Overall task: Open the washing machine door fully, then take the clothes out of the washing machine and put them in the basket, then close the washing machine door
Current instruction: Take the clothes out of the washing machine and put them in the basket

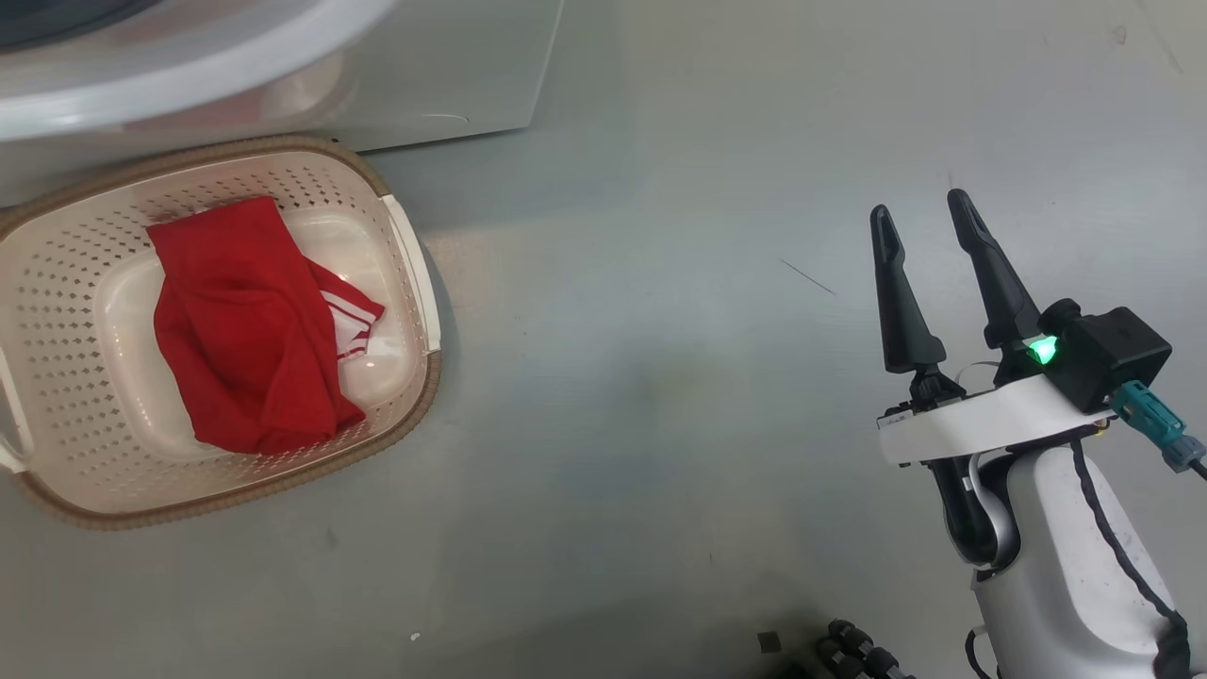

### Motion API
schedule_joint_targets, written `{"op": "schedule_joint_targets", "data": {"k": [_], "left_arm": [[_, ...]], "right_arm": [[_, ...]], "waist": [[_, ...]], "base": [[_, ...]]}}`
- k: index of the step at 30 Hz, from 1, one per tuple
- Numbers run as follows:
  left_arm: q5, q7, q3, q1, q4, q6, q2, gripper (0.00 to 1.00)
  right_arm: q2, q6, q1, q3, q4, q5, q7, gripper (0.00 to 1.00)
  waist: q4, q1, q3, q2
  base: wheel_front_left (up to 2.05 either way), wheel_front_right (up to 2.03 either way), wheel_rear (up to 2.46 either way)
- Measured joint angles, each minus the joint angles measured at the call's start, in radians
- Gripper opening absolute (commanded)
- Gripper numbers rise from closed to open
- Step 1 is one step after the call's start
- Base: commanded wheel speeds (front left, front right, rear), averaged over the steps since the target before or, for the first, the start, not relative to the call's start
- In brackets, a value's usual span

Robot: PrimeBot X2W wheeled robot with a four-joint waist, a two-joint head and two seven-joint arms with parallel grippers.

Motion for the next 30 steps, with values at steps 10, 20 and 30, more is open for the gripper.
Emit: {"op": "schedule_joint_targets", "data": {"k": [10, 20, 30], "left_arm": [[0.046, 0.037, -0.002, -0.078, 0.089, 0.007, 0.030, 1.00], [0.018, 0.067, 0.052, -0.149, 0.165, 0.028, 0.058, 1.00], [0.018, 0.081, 0.037, -0.189, 0.224, 0.027, 0.057, 1.00]], "right_arm": [[0.004, 0.000, -0.016, 0.002, -0.002, 0.001, 0.000, 1.00], [0.007, 0.000, -0.039, 0.021, -0.004, 0.011, 0.000, 1.00], [0.008, 0.000, -0.040, 0.023, -0.008, 0.037, 0.000, 1.00]], "waist": [[-0.012, 0.0000, 0.028, 0.0000], [-0.033, 0.0000, 0.048, 0.0000], [-0.048, 0.0000, 0.070, 0.0000]], "base": [[0.00, 0.00, 0.00], [0.00, 0.00, 0.00], [0.00, 0.00, 0.00]]}}
